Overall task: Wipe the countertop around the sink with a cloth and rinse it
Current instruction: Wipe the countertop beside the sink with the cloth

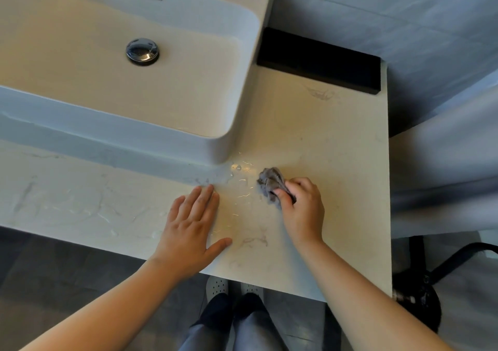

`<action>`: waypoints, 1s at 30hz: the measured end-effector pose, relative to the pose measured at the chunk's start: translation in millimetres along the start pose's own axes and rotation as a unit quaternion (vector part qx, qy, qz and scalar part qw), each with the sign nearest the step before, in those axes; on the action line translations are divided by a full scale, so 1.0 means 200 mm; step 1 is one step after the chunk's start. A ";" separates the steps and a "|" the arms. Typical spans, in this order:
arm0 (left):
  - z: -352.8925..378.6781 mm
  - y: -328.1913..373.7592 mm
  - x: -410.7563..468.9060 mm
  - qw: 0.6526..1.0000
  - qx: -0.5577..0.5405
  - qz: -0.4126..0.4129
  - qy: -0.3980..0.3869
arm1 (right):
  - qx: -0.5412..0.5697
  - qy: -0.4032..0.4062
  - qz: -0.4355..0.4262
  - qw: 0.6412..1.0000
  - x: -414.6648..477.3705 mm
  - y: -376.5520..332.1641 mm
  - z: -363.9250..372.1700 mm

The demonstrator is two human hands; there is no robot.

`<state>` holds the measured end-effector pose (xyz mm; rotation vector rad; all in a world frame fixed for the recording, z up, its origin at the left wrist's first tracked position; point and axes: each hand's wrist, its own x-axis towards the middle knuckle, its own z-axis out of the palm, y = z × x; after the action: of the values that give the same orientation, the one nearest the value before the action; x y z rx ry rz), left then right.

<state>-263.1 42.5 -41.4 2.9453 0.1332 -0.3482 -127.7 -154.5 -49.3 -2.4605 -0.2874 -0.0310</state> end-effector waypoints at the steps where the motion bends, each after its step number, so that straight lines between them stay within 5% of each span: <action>1: 0.00 0.00 0.00 1.000 -0.003 -0.001 0.000 | -0.001 -0.003 -0.008 1.000 -0.03 -0.01 0.00; 9: -0.03 0.01 0.00 0.999 -0.035 -0.013 -0.002 | 0.067 -0.153 0.012 0.986 -0.10 -0.08 -0.11; 19: -0.05 0.07 0.01 0.996 -0.066 -0.058 0.015 | 0.043 -0.087 -0.009 0.995 0.50 -0.16 0.02; 30: -0.10 0.08 -0.05 0.978 -0.115 -0.165 0.055 | 0.011 -0.101 -0.133 0.986 0.04 -0.08 0.07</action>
<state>-265.6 28.9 -17.5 2.7070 0.6361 -0.1964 -124.6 -132.3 -49.3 -2.3900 -0.6982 0.1071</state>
